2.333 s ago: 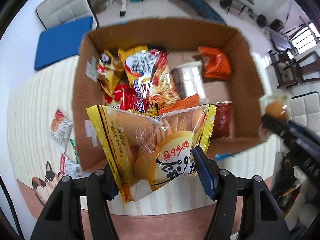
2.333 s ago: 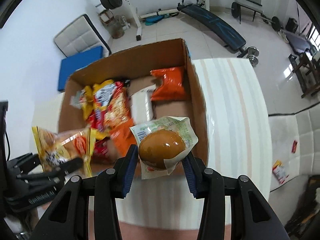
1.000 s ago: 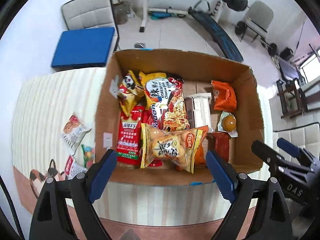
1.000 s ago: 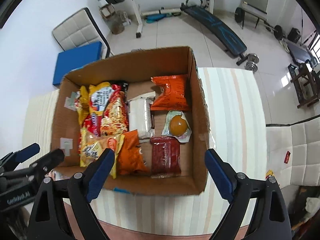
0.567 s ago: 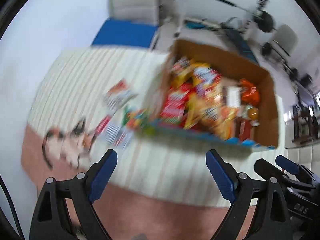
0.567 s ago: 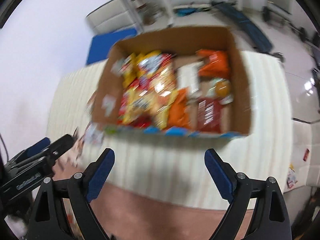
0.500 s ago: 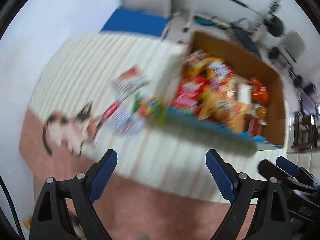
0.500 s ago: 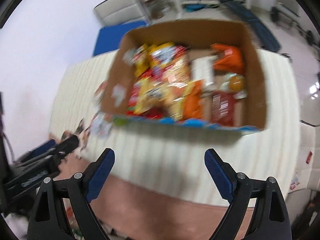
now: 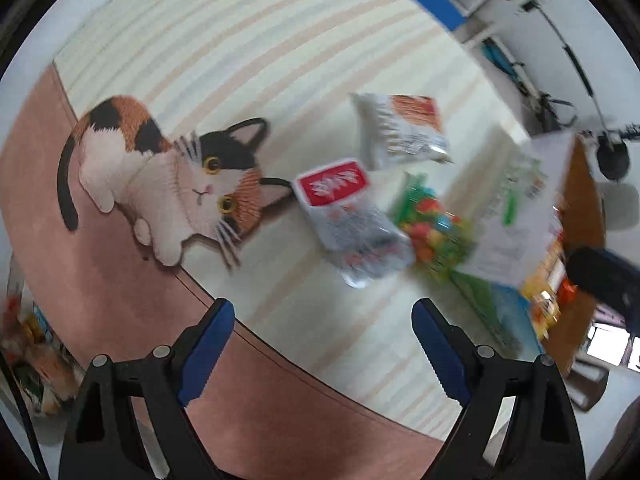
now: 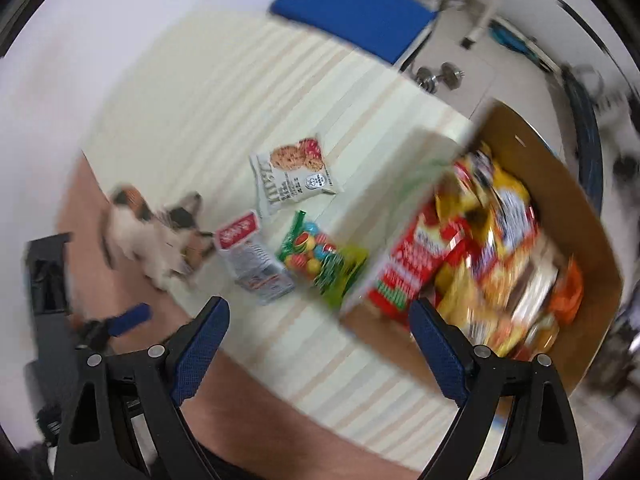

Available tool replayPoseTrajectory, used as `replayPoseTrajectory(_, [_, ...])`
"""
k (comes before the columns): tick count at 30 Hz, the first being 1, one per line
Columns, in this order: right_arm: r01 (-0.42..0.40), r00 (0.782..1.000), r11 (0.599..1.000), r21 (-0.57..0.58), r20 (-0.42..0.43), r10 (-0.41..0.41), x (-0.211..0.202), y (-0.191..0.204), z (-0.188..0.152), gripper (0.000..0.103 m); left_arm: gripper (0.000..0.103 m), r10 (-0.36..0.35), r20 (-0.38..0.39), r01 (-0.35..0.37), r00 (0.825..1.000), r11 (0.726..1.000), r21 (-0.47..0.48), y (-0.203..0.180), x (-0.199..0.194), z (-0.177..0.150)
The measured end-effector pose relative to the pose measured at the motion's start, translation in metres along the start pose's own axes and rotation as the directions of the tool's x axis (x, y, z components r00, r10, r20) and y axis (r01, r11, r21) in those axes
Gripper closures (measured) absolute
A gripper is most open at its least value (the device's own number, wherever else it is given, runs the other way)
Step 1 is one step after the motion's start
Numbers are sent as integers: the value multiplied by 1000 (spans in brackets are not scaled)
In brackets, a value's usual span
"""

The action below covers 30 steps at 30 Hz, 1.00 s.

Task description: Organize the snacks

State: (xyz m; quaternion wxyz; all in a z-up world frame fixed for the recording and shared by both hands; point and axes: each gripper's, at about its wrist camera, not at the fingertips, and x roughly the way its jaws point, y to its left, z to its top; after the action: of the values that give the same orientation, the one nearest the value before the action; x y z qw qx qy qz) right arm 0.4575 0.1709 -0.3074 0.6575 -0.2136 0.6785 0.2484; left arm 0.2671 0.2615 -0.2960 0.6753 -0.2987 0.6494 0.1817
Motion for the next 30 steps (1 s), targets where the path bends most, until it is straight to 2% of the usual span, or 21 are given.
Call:
replayPoseTrajectory(3, [112,985,981,-161,-111,-131,40,20,32,11,12,28,-30,-29,999,999,-34,16,18,8])
replayPoseTrajectory(5, [174,958,943,-285,-173,-229,70,34,44,12,12,38,-42,-41,998,998,-56,26,28,12])
replayPoseTrajectory(9, [206,915,860,-467,-220,-339,109,60,53,12,12,36,-71,-43,997,994,-100,43,43,18])
replayPoseTrajectory(12, [174,887,825,-538,-278,-369,132,71,56,12,12,37,-83,-46,996,993,-109,50,51,22])
replayPoseTrajectory(17, [98,842,814,-573,-388,-375,164,70,54,13,12,9,-105,-23,994,990,-137,59,59,25])
replayPoseTrajectory(20, [79,817,806,-587,-425,-390,177,65,50,13,12,2,-109,-19,994,988,-151,67,61,25])
replayPoseTrajectory(22, [78,802,802,-592,-441,-403,185,61,45,21,12,-5,-113,-13,994,988,-155,73,64,26])
replayPoseTrajectory(23, [84,796,804,-588,-446,-409,188,59,43,37,12,-4,-115,-14,993,988,-154,74,66,28])
replayPoseTrajectory(25, [96,801,821,-562,-446,-399,186,55,43,39,12,-7,-113,-10,994,989,-147,75,64,29])
replayPoseTrajectory(27, [107,812,861,-497,-456,-365,182,50,47,42,12,-8,-107,-7,994,990,-141,76,60,34])
replayPoseTrajectory(30, [47,849,942,-332,-483,-213,172,42,50,44,12,-6,-93,-6,996,992,-127,73,53,38])
